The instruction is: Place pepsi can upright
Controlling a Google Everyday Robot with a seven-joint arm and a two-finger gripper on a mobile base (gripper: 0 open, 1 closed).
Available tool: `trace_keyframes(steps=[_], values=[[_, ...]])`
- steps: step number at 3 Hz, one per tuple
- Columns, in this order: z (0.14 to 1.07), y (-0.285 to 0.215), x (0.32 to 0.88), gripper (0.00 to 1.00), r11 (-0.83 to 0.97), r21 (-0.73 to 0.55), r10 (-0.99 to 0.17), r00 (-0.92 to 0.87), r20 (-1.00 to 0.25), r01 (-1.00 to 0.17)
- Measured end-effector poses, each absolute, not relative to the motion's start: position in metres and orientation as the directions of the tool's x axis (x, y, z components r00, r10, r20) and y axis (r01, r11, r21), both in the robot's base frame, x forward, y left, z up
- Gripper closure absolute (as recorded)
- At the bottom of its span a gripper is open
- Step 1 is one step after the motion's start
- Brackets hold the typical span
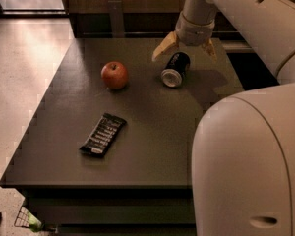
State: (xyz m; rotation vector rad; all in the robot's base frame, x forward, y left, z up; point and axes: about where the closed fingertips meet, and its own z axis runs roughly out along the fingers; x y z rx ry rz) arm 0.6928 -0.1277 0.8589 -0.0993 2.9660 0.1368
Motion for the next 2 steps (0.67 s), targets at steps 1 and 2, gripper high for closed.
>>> trace_keyframes(steps=[1,2], values=[[0.856,-0.1275,0.6984,0.0,0.995,0.089,-0.022,-0.985,-0.173,-0.038],[0.8579,-0.1313,0.7029,0.0,0.995,0.099,0.046,-0.978,-0.202,0.027]])
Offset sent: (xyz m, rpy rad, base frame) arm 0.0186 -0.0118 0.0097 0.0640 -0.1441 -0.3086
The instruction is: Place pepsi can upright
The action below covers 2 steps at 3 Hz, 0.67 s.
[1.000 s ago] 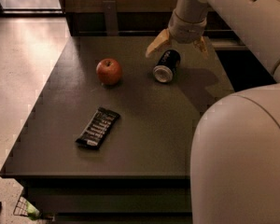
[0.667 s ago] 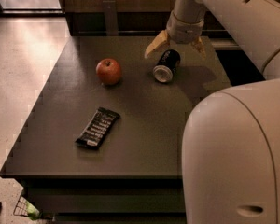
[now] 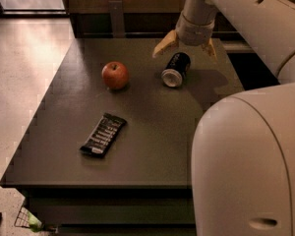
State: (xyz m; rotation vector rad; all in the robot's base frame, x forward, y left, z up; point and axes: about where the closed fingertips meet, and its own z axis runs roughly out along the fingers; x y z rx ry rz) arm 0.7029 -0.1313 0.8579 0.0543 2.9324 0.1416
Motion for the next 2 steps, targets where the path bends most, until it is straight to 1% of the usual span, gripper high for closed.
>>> trace_keyframes(steps=[1,2], values=[[0.8553,-0.1345,0.7101,0.0,0.985,0.13,0.144,-0.963,-0.229,0.116],[0.8472,-0.1384,0.71,0.0,0.972,0.15,0.209,-0.953,-0.22,0.178]])
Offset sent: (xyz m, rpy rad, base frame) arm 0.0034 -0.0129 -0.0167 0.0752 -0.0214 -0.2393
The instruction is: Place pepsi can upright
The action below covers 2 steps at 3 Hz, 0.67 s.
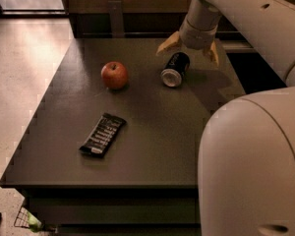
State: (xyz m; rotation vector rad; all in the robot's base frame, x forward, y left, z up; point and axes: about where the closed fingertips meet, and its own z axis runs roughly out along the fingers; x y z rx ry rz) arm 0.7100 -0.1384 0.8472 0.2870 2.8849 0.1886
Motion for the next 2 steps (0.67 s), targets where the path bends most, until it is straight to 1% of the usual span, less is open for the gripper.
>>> trace_keyframes(steps=[1,2], values=[[0.8363,-0.1392,0.7072,0.0,0.968,0.16,0.221,-0.958,-0.184,0.193],[0.8326,-0.141,0.6999,0.14,0.973,0.144,0.2,-0.968,-0.151,0.179]])
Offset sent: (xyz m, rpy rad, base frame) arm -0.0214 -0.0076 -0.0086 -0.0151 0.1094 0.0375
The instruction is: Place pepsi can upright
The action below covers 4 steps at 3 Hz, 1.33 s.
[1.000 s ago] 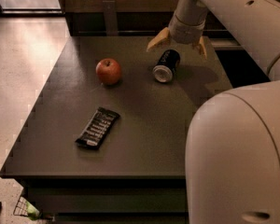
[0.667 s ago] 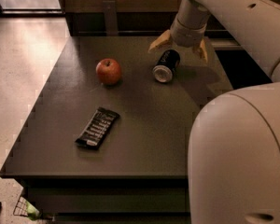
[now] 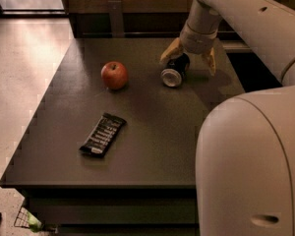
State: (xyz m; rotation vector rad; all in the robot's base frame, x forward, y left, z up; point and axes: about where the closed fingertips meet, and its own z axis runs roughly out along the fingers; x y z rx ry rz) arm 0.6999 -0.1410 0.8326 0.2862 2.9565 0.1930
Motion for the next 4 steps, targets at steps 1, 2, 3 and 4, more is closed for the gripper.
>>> trace_keyframes(steps=[1,2,3,4], values=[[0.8341,-0.1351,0.6927,0.45,0.987,0.117,0.124,-0.985,-0.118,0.11],[0.8317,-0.1345,0.6949,0.67,0.986,0.12,0.13,-0.984,-0.121,0.116],[0.8289,-0.1336,0.6963,0.92,0.986,0.121,0.131,-0.984,-0.121,0.116],[0.8287,-0.1333,0.6968,1.0,0.986,0.121,0.13,-0.984,-0.121,0.116]])
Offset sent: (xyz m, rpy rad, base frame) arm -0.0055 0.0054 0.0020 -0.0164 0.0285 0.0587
